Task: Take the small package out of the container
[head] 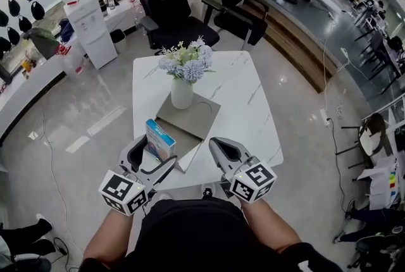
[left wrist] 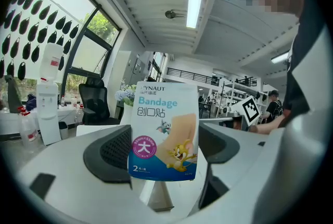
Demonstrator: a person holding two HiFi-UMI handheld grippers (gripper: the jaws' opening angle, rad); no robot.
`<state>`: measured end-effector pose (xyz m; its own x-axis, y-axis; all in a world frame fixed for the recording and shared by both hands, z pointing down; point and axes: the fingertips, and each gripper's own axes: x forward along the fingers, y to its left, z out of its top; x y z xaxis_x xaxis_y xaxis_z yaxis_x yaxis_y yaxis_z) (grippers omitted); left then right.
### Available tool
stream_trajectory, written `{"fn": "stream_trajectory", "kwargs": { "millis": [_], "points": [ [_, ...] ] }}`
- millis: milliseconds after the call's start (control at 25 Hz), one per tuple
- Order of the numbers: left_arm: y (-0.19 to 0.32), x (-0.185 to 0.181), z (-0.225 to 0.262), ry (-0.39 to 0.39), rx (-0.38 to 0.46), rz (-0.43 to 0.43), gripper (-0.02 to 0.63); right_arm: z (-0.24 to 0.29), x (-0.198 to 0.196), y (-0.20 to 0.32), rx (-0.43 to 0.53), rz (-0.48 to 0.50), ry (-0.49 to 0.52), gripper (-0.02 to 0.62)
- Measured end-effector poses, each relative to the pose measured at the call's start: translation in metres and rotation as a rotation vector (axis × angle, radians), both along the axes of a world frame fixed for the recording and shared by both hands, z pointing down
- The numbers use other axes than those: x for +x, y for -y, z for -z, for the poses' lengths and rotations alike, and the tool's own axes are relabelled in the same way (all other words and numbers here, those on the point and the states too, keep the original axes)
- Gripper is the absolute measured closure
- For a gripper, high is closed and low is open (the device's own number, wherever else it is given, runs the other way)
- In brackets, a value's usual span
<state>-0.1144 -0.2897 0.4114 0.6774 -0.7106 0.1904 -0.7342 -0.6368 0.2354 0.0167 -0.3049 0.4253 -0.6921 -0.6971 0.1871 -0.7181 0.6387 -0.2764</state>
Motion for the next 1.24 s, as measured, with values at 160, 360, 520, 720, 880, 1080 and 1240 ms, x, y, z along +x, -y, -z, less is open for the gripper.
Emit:
{"fn": "stream_trajectory", "kwargs": {
  "millis": [160,360,520,720,880,1080,1240],
  "points": [
    [0.0007,0.0008,-0.0005,0.004,0.003,-0.004,0.207,-0.0009,0.0018,0.0008,0.004,-0.005,-0.004,0.594],
    [0.0003,0.0008,-0.0015,0.003,-0.002,-0.001,0.207,0.0004,0.0014,-0.0003,0.015,-0.009,-0.019,0.595],
    [0.0008,0.0004,-0.0024,0.008,-0.002,-0.003,0.207,0.0007,0.0018,0.0002,0.018,-0.01,-0.021,0.595],
    [0.0018,0.0013,0.0003,0.014,0.003,-0.008,0.207,0.0015,0.0031,0.0009,0.006,-0.009,-0.004,0.595],
    [0.0014,0.0027,0.0016,0.022,0.005,-0.013,0.207,0.0026,0.0036,0.001,0.009,-0.005,-0.009,0.595],
    [0.0038,0.005,-0.0003,0.027,0.005,-0.019,0.207,0.0025,0.0042,0.0015,0.015,-0.004,-0.018,0.595],
    [0.0031,0.0058,-0.0019,0.024,0.002,-0.02,0.207,0.0007,0.0053,0.0013,0.015,-0.005,-0.023,0.595]
  ]
}}
